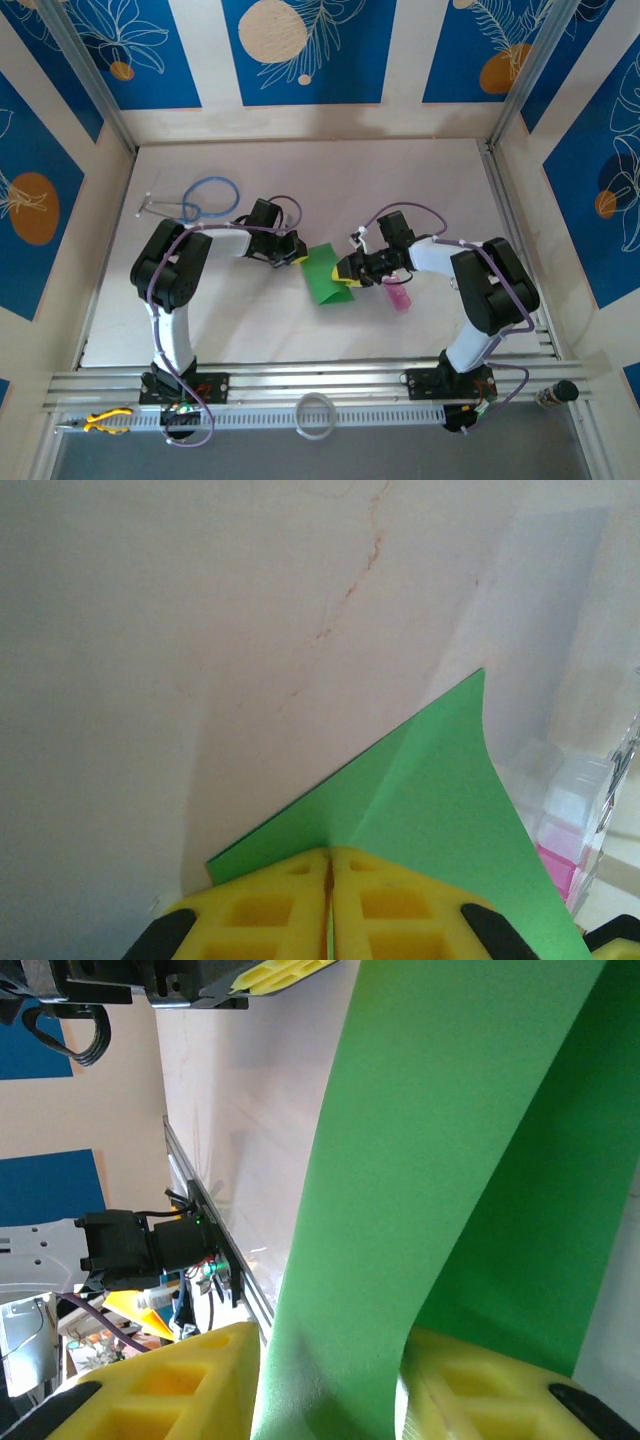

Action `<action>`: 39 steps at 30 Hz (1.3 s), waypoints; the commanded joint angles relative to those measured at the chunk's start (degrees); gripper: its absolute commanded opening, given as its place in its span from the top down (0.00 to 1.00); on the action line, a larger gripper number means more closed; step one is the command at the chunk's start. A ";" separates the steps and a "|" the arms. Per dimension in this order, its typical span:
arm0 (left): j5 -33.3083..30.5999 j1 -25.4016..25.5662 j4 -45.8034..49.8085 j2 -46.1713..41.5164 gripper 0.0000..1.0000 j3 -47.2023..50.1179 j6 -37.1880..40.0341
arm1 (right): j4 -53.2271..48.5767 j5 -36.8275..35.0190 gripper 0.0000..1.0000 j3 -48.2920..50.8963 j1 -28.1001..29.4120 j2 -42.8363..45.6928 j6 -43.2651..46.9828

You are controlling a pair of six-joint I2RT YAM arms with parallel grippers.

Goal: Fold a paper plane with a square sheet of paper (pick it up from the middle)
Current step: Fold the triangle a second time at the center of the table.

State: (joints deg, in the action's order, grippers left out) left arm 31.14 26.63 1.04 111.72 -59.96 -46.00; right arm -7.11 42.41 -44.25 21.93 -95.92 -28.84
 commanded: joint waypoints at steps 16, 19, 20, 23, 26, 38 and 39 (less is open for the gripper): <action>-2.31 -0.09 3.36 2.78 0.89 0.41 0.92 | -0.61 0.74 0.63 1.68 -0.96 1.70 -1.22; -2.27 -0.09 3.25 2.67 0.89 0.30 0.82 | -1.47 0.69 0.66 1.73 -0.97 1.59 -0.62; -2.25 -0.11 3.34 2.62 0.89 0.35 0.82 | -1.52 0.76 0.66 1.80 -0.99 1.53 -0.53; -2.34 -0.10 3.53 2.59 0.89 0.20 0.91 | -1.68 0.67 0.67 1.97 -0.97 1.53 -0.38; -2.26 -0.13 3.44 2.61 0.89 0.30 0.93 | -1.85 0.44 0.72 1.91 -0.95 1.35 -0.43; -2.25 -0.09 3.36 2.71 0.89 0.35 0.91 | -2.90 -0.58 0.69 3.16 -0.89 3.18 -0.67; -2.19 -0.14 3.36 2.71 0.89 0.35 0.87 | -2.95 -0.82 0.69 3.25 -0.87 3.40 -0.77</action>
State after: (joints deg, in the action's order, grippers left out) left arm 31.14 26.63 1.06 111.72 -59.96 -46.00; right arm -8.49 40.93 -41.74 21.08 -94.63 -30.06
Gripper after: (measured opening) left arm 0.115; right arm 0.313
